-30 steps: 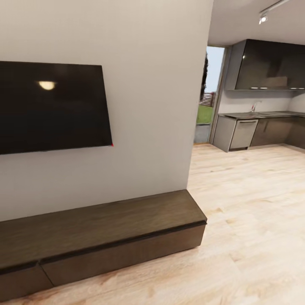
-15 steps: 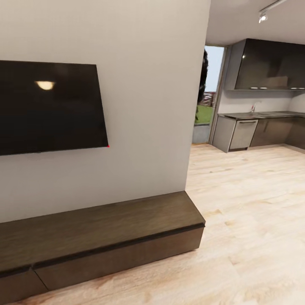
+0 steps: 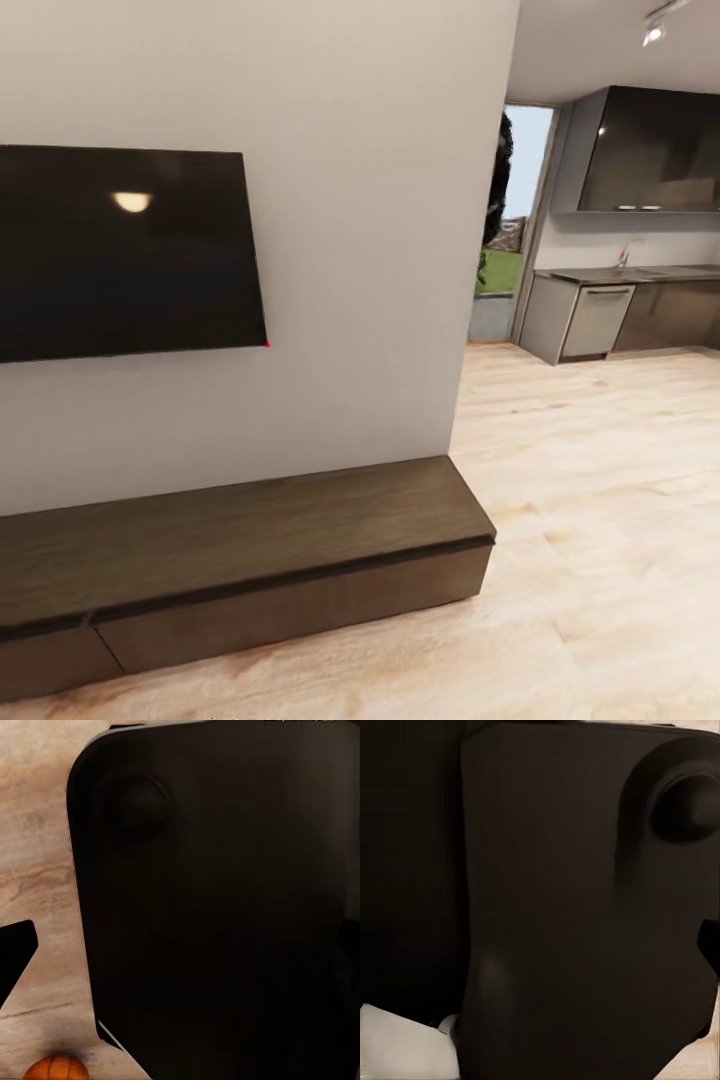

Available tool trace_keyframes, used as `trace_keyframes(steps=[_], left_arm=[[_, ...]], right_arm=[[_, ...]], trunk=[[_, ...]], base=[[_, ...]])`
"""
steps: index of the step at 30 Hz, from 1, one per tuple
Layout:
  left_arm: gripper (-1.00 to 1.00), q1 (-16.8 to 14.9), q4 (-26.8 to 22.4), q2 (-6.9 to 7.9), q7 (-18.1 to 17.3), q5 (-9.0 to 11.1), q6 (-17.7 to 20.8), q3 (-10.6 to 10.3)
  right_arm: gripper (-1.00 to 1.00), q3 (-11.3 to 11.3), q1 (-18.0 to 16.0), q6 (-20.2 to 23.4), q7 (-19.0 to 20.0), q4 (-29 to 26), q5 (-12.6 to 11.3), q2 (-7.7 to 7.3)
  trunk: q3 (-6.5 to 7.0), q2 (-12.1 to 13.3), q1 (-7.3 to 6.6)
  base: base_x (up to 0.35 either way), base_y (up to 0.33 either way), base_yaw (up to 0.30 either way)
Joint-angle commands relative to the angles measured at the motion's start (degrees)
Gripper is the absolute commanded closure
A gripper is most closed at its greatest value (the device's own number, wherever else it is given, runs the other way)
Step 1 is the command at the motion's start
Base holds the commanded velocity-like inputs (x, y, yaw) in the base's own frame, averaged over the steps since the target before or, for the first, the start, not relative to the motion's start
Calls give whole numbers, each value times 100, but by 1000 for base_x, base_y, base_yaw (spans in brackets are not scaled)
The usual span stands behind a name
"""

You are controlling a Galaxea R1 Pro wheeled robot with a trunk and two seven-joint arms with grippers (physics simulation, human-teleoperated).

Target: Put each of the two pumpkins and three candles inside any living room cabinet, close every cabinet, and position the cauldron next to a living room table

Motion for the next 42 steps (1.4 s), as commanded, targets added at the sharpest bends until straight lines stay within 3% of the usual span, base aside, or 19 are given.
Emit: trace_keyframes(steps=[1,10,33,42], left_arm=[[-100,0,0,-1,-1,0,-2,-2],[-100,0,0,2,0,-6,-33,-12],[-100,0,0,2,2,-5,-47,2],[-100,0,0,2,2,3,-49,12]], right_arm=[[-100,0,0,-4,-2,0,2,8],[-100,-1,0,-24,7,0,3,6],[-100,5,0,-14,23,0,2,-4],[-100,6,0,-22,-6,0,3,25]], trunk=[[0,0,0],[-2,0,0],[-3,0,0],[-24,0,0]], base=[[3,-145,266],[4,-154,241],[152,-20,13],[24,-41,185]])
